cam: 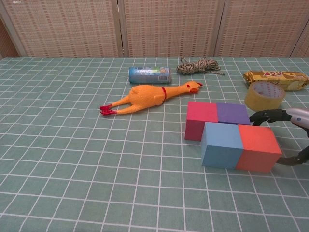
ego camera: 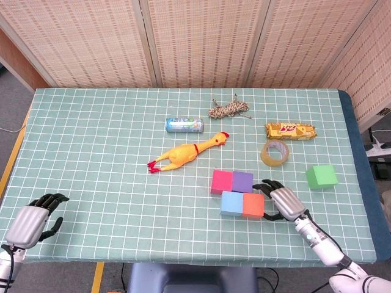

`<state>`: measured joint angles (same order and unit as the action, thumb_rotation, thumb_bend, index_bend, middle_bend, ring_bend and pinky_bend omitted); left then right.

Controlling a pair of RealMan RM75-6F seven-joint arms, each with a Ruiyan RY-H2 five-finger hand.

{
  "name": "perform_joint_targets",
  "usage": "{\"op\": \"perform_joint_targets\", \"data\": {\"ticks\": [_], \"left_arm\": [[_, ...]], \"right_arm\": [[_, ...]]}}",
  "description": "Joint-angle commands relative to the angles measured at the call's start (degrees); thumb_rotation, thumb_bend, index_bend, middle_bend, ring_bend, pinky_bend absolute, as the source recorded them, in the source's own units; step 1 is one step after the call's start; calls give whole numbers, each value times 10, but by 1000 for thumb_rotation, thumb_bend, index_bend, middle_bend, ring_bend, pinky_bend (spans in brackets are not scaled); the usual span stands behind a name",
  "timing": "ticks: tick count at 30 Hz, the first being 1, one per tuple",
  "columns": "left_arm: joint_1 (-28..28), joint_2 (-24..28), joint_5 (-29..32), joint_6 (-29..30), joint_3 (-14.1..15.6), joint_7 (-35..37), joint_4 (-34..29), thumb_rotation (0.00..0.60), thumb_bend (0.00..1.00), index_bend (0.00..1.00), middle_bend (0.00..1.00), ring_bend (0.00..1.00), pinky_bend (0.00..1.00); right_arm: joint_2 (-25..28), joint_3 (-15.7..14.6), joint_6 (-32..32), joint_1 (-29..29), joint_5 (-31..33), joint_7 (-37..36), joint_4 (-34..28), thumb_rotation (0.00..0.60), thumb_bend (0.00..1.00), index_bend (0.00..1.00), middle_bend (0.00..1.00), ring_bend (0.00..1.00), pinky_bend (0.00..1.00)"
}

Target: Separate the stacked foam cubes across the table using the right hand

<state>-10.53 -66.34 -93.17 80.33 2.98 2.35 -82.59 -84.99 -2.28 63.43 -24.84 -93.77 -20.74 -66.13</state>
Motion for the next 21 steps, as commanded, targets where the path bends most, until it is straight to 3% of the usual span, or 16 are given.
{"op": "perform_joint_targets", "data": {"ticks": [1, 6, 15, 21], "left_arm": [[0, 0, -1, 0, 0, 0, 0, 600, 466, 274, 253, 233, 442], [1, 1, -1, 3, 0, 2, 0, 600, 466, 274, 253, 234, 442], [0, 0, -2, 2, 1, 1, 0, 600, 466, 274, 253, 234, 443], [0, 0, -2, 2, 0, 1, 0, 600, 466, 274, 253, 234, 442]], "right_arm": [[-3, -4, -5, -4, -1, -14, 2, 600, 116, 108, 157, 43, 146], [-6, -12, 5, -6, -11, -33, 11, 600, 90, 60, 95, 0, 143], [3, -24, 26, -2, -19, -54, 2, 600, 46, 52, 92, 0, 142], [28, -35, 33, 12, -15, -14, -36, 600, 46, 41, 92, 0, 142]]}}
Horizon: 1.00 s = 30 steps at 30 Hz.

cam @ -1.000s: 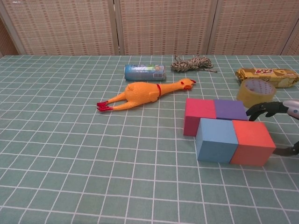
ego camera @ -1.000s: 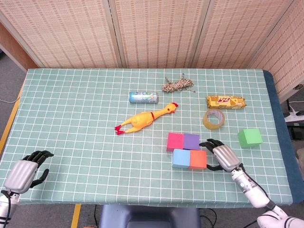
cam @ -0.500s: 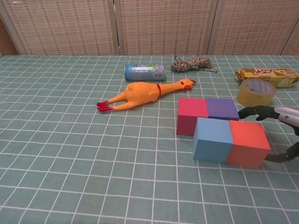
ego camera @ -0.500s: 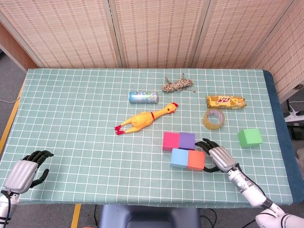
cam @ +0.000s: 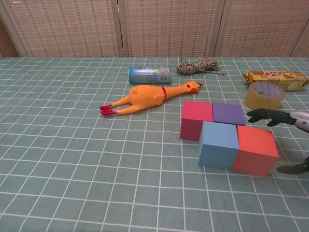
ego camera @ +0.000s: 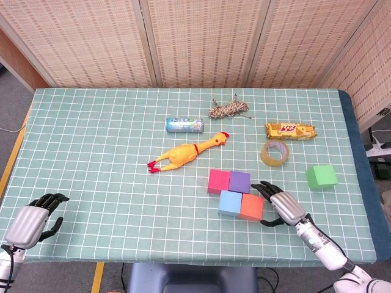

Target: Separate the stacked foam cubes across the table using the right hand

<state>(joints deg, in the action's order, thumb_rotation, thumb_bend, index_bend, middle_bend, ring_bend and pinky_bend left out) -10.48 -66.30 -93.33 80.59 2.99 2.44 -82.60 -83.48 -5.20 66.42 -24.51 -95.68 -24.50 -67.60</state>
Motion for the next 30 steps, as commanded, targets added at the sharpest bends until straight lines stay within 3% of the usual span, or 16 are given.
{"op": "perform_joint_targets", "data": {"ticks": [1, 8, 16, 21, 26, 30], "left_arm": [[0, 0, 0, 0, 0, 0, 0, 600, 466, 274, 253, 234, 442], [-1, -1, -2, -2, 2, -4, -1, 600, 465, 274, 253, 233, 442], [-2, -1, -1, -6, 2, -3, 0, 600, 465, 274, 253, 233, 442], [-1, -1, -4, -3, 3, -2, 0, 600, 466, 274, 254, 234, 442], [0, 1, -1, -1, 1, 2, 0, 600, 465, 274, 253, 234, 442], [-1, 1, -2, 0, 2, 3, 1, 600, 465, 274, 253, 234, 442]], "right_arm": [[18, -7, 2, 11, 7, 34, -30, 600, 46, 41, 92, 0, 142], [41, -21, -11, 17, 11, 66, -86, 600, 46, 47, 89, 0, 142], [0, -7, -17, 15, 21, 75, -60, 600, 46, 86, 97, 16, 160], [-52, 6, 12, 19, 14, 66, -9, 600, 46, 197, 232, 160, 350], [-96, 20, 68, 26, -2, 46, 53, 600, 46, 475, 488, 465, 657], [-118, 24, 108, 33, -15, 45, 99, 600, 58, 606, 600, 594, 790]]}}
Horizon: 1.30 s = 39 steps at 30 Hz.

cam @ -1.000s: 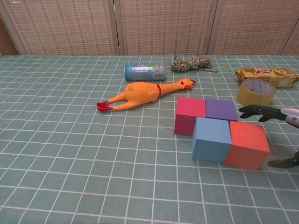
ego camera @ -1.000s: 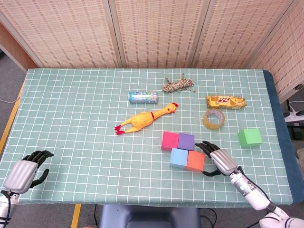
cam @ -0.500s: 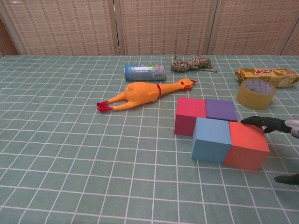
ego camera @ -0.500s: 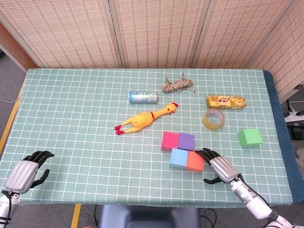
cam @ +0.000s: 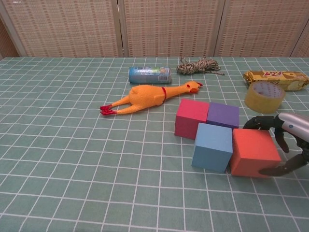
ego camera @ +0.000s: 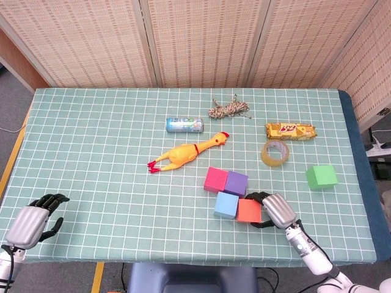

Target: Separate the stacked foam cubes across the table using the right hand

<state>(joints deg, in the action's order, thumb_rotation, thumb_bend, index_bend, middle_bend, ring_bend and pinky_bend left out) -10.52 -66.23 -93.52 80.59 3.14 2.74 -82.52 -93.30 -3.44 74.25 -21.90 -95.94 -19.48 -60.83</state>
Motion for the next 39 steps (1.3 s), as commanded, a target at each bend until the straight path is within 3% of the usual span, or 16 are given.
{"op": "perform_joint_targets", "data": {"ticks": [1, 5, 8, 16, 27, 34, 39], "left_arm": [[0, 0, 0, -1, 0, -1, 0, 600, 465, 274, 253, 234, 442], [0, 0, 0, -2, 1, -1, -1, 600, 466, 274, 254, 234, 442], [0, 0, 0, 0, 0, -1, -1, 600, 465, 274, 254, 233, 442], [-3, -3, -1, -8, 2, -7, -1, 600, 466, 274, 253, 234, 442], [-3, -4, 3, -11, 2, -12, -3, 600, 465, 274, 253, 233, 442], [-2, -3, 0, -8, 3, -12, -4, 600, 465, 274, 253, 234, 442], [-3, -3, 2, -11, 3, -11, -3, 600, 465, 274, 253, 233, 442]], "right_arm": [[-21, 5, 35, 8, -14, -7, 35, 600, 62, 618, 609, 602, 800], [-6, 0, 53, 16, -19, 0, 31, 600, 71, 637, 618, 611, 810], [30, -6, 46, 28, -9, 50, -4, 600, 75, 637, 619, 611, 812], [196, 1, -43, 54, 118, 275, -238, 600, 84, 616, 619, 609, 810], [254, 13, -41, 72, 167, 343, -310, 600, 81, 514, 598, 524, 756], [278, 2, -78, 67, 183, 375, -341, 600, 81, 313, 372, 340, 592], [294, 2, -92, 63, 202, 405, -367, 600, 80, 194, 229, 182, 399]]}}
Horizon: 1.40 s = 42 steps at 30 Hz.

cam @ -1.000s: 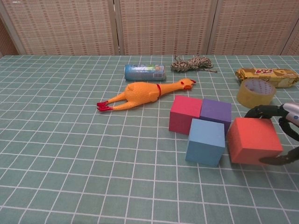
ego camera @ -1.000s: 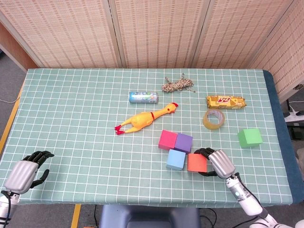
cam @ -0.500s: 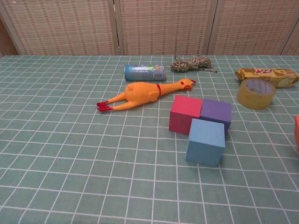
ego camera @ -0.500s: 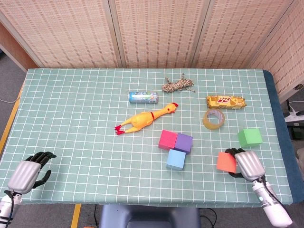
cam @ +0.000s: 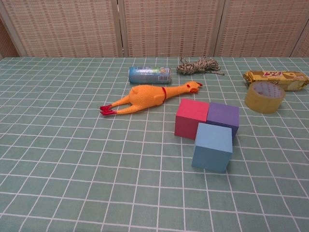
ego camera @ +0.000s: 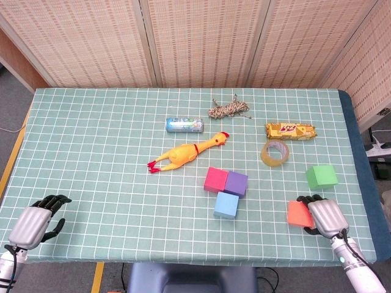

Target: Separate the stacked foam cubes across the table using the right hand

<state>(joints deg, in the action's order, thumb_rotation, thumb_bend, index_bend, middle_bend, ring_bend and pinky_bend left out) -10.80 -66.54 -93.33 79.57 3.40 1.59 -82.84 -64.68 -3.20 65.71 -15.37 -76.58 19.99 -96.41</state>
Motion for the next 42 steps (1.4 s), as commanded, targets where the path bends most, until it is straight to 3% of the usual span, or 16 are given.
{"op": "perform_joint_targets", "data": {"ticks": [1, 6, 9, 16, 22, 29, 37, 42], "left_arm": [[0, 0, 0, -1, 0, 0, 0, 600, 465, 274, 253, 233, 442], [0, 0, -2, 1, 1, -1, -1, 600, 465, 274, 253, 233, 442], [0, 0, -1, 0, 0, -1, -1, 600, 465, 274, 254, 234, 442], [-1, -1, -2, -2, 2, -2, 0, 600, 465, 274, 254, 233, 442], [0, 0, 0, 0, 0, -2, 0, 600, 465, 274, 253, 234, 442], [1, 2, 0, 4, 0, 2, 0, 600, 465, 274, 253, 234, 442], [1, 2, 3, 1, -1, 2, 0, 600, 465, 274, 253, 233, 442], [1, 3, 2, 2, -1, 2, 0, 600, 465, 274, 254, 233, 442]], "right_arm": [[9, -1, -6, -2, 8, 12, -14, 600, 78, 180, 214, 166, 375], [11, -1, 2, 1, -10, 0, -17, 600, 62, 62, 77, 28, 213], [1, -1, 19, 3, -49, -37, -6, 600, 61, 27, 37, 0, 182], [-46, -10, 86, -13, -213, -192, 76, 600, 61, 58, 35, 0, 165], [-74, -15, 103, -61, -328, -178, 128, 600, 61, 109, 57, 0, 111], [-79, -11, 7, -125, -341, -133, 109, 600, 49, 108, 57, 0, 14], [-85, 2, -129, -193, -310, -66, 116, 600, 49, 107, 57, 0, 0], [-111, 15, -114, -208, -318, -33, 142, 600, 49, 107, 57, 0, 0]]}}
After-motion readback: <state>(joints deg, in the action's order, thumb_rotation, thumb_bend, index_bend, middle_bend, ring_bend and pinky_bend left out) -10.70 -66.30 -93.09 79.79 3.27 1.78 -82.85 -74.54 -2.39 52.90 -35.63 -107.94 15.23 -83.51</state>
